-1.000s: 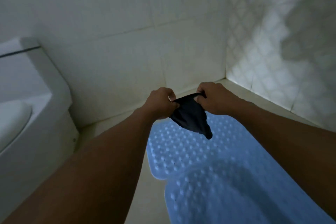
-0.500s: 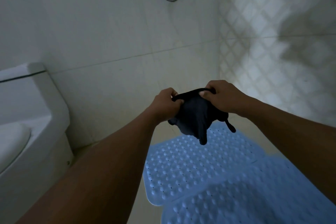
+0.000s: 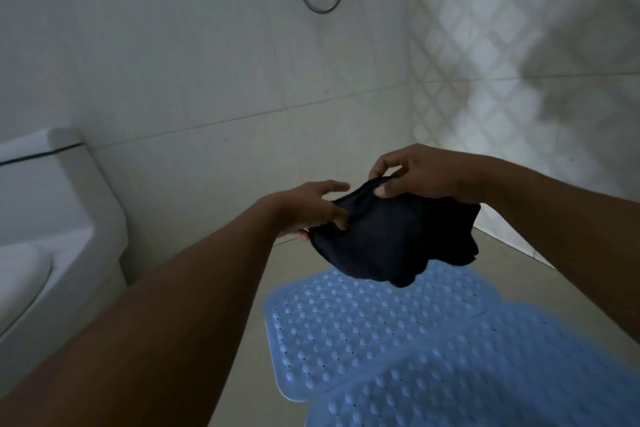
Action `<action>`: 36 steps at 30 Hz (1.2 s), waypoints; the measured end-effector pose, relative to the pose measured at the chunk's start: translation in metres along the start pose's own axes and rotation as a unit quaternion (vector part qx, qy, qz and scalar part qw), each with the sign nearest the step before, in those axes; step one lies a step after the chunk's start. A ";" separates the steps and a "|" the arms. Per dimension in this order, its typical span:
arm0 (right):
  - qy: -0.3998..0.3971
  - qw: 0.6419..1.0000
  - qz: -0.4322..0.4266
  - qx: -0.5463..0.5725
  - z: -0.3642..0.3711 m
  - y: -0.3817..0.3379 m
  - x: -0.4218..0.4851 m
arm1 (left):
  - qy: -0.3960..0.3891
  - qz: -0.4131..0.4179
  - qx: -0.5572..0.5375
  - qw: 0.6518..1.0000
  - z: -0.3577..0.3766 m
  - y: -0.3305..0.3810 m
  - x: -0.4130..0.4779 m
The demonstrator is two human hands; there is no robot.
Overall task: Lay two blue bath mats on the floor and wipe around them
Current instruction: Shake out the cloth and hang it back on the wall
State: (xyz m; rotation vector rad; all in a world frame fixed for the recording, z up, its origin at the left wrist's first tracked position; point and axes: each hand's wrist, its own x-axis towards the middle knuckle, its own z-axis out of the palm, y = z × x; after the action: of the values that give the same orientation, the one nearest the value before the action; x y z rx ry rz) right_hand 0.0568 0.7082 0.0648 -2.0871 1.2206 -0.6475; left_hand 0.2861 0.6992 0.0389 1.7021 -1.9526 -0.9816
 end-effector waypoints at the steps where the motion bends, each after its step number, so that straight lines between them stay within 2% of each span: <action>1: -0.008 1.000 -0.005 -0.007 -0.003 -0.004 -0.001 | -0.032 -0.004 -0.006 0.999 0.005 0.001 0.002; 3: -0.017 0.999 -0.012 -0.027 -0.011 -0.013 -0.002 | -0.068 0.001 -0.017 0.998 0.014 0.005 0.007; 6: -0.016 0.998 -0.014 -0.052 -0.024 -0.019 -0.007 | -0.071 0.025 -0.003 0.997 0.023 0.015 0.008; 10: 0.017 0.993 0.009 -0.113 -0.038 -0.013 -0.008 | -0.015 0.047 0.034 0.998 0.020 0.022 0.013; 13: 0.001 0.983 0.066 -0.170 -0.046 -0.001 -0.010 | 0.030 0.065 0.067 0.995 0.010 0.024 0.017; 16: -0.035 0.982 0.112 -0.150 -0.047 0.018 -0.015 | 0.044 0.071 0.109 0.991 0.004 0.024 0.019; 20: -0.048 0.981 0.132 -0.134 -0.041 0.043 -0.015 | 0.064 0.071 0.143 0.985 -0.001 0.021 0.024; 27: 0.031 0.984 0.107 -0.138 -0.033 0.078 -0.007 | 0.116 0.087 0.147 0.978 0.002 0.009 0.046; 31: 0.095 0.976 0.061 -0.185 -0.027 0.099 0.007 | 0.137 0.092 0.178 0.970 0.003 0.000 0.063; 36: 0.126 0.968 0.046 -0.213 -0.057 0.079 0.037 | 0.166 0.089 0.216 0.958 -0.035 0.030 0.083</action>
State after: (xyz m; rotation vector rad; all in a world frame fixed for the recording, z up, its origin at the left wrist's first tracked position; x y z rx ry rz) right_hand -0.0114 0.6306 0.0498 -2.3245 1.7153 -0.6690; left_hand 0.2717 0.6108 0.0704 1.7239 -2.1400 -0.1898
